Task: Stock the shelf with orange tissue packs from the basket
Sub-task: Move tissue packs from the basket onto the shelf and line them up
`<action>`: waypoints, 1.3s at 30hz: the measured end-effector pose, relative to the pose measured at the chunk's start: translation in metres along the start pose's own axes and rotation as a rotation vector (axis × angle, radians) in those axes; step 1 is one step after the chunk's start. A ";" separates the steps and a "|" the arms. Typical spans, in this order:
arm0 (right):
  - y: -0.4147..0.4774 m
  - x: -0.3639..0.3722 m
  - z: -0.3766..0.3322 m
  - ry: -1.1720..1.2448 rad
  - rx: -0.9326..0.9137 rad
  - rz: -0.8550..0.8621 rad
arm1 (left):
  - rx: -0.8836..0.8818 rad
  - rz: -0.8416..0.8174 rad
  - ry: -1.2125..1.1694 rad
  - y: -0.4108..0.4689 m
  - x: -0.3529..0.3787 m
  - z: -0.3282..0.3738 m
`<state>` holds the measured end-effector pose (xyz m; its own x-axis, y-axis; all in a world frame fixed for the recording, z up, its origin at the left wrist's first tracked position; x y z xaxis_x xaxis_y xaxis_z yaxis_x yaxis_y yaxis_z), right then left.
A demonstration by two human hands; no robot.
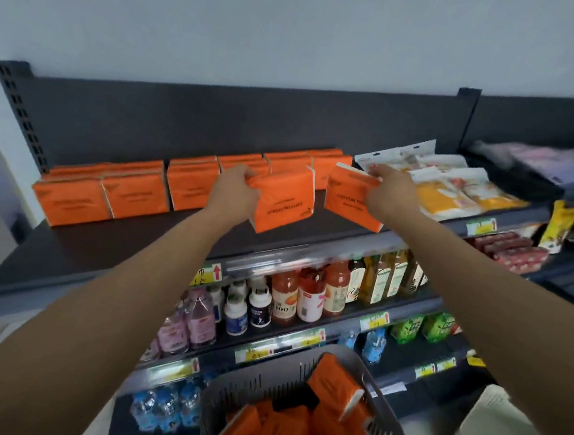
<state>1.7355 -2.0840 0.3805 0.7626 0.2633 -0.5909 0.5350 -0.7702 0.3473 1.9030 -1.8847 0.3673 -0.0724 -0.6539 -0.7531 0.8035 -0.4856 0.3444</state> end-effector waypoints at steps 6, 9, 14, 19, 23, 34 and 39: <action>0.024 0.001 0.007 -0.106 0.009 0.021 | -0.094 -0.016 -0.080 0.029 0.019 -0.012; 0.043 0.007 0.015 -0.111 0.011 0.026 | -0.095 0.009 -0.066 0.041 0.026 -0.007; 0.087 0.027 0.032 -0.127 -0.028 -0.070 | -0.153 0.032 -0.008 0.064 0.047 0.002; 0.137 0.047 0.052 -0.143 -0.087 -0.196 | -0.209 0.023 0.083 0.091 0.078 0.016; 0.173 0.062 0.057 -0.162 -0.140 -0.266 | -0.232 0.026 0.109 0.112 0.098 0.020; 0.207 0.086 0.080 0.017 -0.086 -0.291 | -0.305 0.120 0.238 0.134 0.123 0.022; 0.212 0.097 0.093 0.115 0.020 -0.267 | -0.310 0.166 0.273 0.140 0.130 0.023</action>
<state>1.8891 -2.2756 0.3289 0.6324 0.5219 -0.5724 0.7163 -0.6754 0.1755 1.9925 -2.0512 0.3306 0.1974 -0.5111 -0.8366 0.9335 -0.1627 0.3196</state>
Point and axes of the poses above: each hand's wrist, its own y-axis towards the middle knuckle, its own x-axis out of the palm, z = x × y, the point moved 8 cm from there along y, towards the middle knuckle, and after that the axes turned 13 degrees about y, right-handed, at the moved point
